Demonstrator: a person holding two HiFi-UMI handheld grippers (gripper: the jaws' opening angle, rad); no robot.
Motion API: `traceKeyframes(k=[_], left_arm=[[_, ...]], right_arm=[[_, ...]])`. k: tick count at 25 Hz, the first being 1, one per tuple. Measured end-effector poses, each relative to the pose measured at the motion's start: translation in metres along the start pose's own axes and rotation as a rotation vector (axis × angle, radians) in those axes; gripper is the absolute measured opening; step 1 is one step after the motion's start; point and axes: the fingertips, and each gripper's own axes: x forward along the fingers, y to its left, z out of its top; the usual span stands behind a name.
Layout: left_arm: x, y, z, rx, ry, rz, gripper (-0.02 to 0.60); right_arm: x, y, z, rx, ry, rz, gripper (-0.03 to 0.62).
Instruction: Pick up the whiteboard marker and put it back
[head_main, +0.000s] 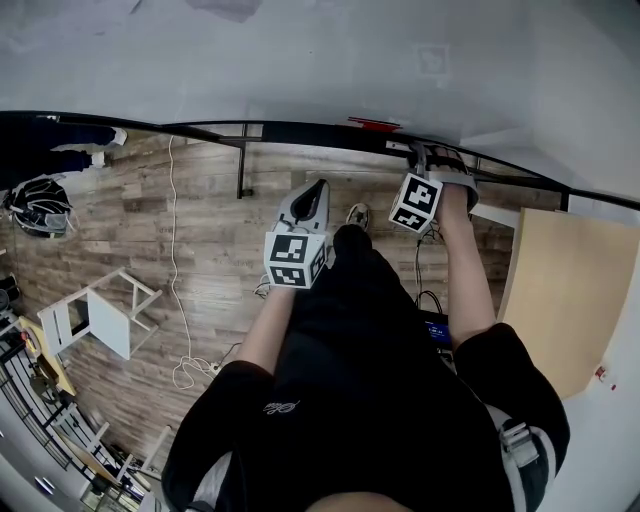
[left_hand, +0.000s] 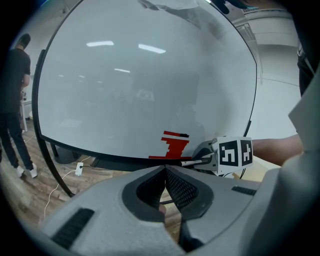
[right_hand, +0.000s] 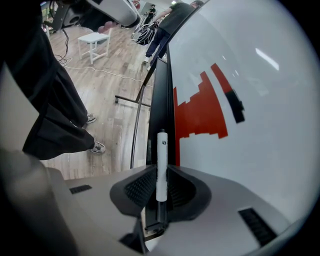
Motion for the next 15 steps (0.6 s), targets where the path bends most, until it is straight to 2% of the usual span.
traceKeyframes(k=[15], left_arm=[[-0.0018,0.0088,0.0016,-0.003,0.021,-0.004,0.005]], right_arm=[[0.0032,-0.0032,-0.0043,0.034,0.030,0.025,0.057]])
